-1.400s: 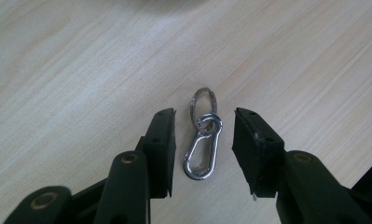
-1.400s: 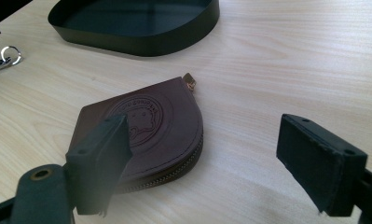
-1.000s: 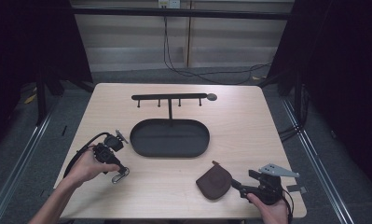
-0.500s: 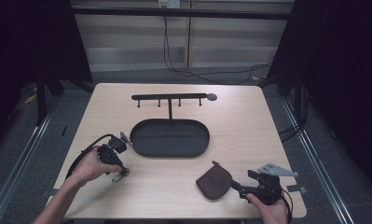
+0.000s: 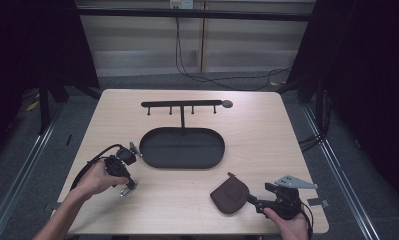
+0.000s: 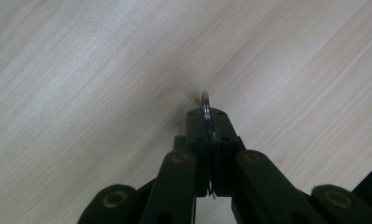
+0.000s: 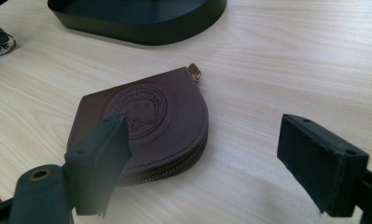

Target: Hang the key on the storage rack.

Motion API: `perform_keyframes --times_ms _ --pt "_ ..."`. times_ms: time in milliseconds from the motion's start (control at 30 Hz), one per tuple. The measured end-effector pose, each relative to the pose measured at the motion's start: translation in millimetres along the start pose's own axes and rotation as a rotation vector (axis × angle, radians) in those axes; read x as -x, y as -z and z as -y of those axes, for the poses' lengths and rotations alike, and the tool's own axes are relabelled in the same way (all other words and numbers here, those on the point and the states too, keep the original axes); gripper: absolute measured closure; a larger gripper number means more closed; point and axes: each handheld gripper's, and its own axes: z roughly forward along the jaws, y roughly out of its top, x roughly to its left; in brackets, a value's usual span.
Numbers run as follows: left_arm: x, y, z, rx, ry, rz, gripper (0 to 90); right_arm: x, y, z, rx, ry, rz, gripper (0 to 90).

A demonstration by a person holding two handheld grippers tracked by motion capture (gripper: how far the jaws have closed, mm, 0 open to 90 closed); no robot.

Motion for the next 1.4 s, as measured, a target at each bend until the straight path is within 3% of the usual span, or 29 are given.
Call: perform_keyframes --times_ms 333,600,700,767,1067,1300,1400 --pt "2.7 22.2 3.4 0.047 -0.032 -0.025 89.0 -0.1 -0.2 0.1 -0.005 -0.001 0.003 16.8" --pt "4.7 32.3 7.2 0.057 -0.022 -0.032 89.1 -0.3 -1.3 0.2 -0.013 0.002 0.004 16.9" --pt "3.9 39.0 8.7 0.063 -0.019 -0.051 89.0 -0.3 -1.1 0.2 -0.012 0.002 0.004 16.8" --pt "3.6 44.5 9.7 0.074 -0.010 -0.086 89.1 -0.3 -1.2 0.2 -0.012 0.001 0.003 16.8" --pt "-1.2 61.0 12.4 0.096 0.001 -0.086 89.1 0.0 -1.8 0.1 -0.019 0.001 0.007 16.9" --pt "1.6 71.7 11.3 0.104 -0.007 -0.091 89.1 -0.3 -2.0 0.2 -0.021 0.003 0.006 16.9" --pt "4.1 73.8 8.0 0.070 -0.008 -0.104 89.2 -0.3 -2.3 0.2 -0.023 0.002 0.008 16.9"
